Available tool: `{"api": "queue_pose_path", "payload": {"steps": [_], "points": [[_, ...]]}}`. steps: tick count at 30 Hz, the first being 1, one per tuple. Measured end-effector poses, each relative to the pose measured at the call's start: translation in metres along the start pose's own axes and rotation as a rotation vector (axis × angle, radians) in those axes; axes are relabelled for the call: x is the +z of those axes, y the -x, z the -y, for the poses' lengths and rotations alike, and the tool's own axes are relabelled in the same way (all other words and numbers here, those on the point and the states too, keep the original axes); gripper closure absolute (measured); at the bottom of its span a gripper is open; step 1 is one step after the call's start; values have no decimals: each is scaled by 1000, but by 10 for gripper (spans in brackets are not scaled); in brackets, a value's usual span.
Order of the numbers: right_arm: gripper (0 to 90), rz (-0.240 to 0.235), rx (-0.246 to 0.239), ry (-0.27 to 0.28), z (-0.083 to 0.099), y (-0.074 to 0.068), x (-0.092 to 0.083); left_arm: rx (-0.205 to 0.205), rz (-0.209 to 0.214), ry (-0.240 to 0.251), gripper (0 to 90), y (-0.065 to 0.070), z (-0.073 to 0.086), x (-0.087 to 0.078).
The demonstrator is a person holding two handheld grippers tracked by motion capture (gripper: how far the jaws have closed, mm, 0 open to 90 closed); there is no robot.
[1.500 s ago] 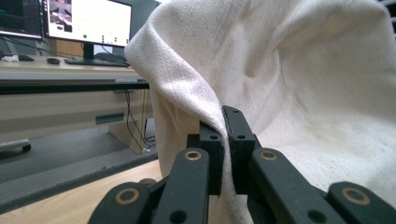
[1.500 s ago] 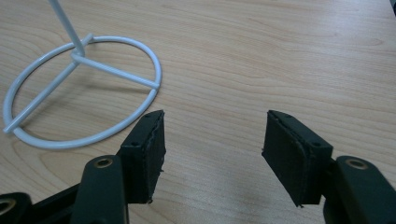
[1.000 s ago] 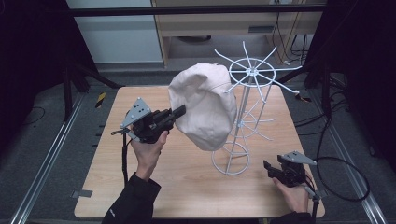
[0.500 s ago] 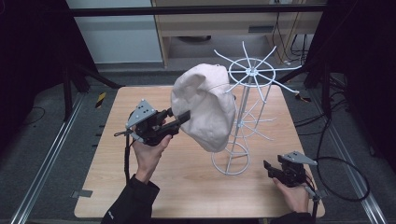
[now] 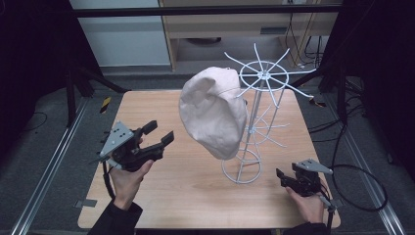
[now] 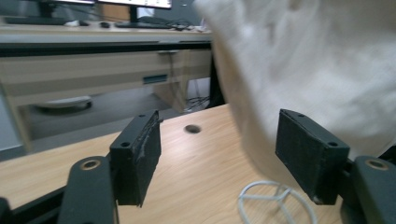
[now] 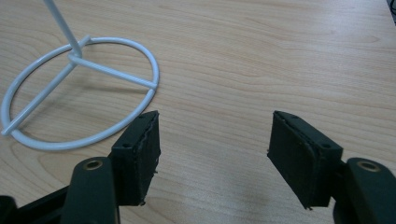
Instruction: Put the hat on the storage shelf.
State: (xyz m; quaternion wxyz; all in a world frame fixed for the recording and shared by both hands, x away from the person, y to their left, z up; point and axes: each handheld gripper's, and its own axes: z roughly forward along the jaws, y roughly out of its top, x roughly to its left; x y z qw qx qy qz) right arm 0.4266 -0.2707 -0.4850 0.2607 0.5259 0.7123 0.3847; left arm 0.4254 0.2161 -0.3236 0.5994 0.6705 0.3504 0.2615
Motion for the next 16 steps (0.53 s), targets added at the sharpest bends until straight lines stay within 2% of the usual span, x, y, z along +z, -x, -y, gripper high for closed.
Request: {"api": "queue_pose_path", "payload": {"steps": [6, 8, 12, 13, 14, 16], "points": [[276, 8, 3, 4, 1, 1, 1, -38, -85, -63, 265, -28, 36, -20], [272, 9, 2, 4, 1, 1, 1, -61, -117, -102, 264, -37, 50, -22], [247, 10, 5, 6, 2, 1, 2, -71, -164, -185, 260, -53, 78, -22], [241, 11, 8, 6, 2, 1, 2, -77, -189, -229, 260, -60, 94, -21], [241, 11, 8, 6, 2, 1, 2, -77, -189, -229, 260, -60, 94, -21], [231, 13, 6, 5, 2, 1, 3, -77, -212, -270, 260, -66, 107, -21]]}}
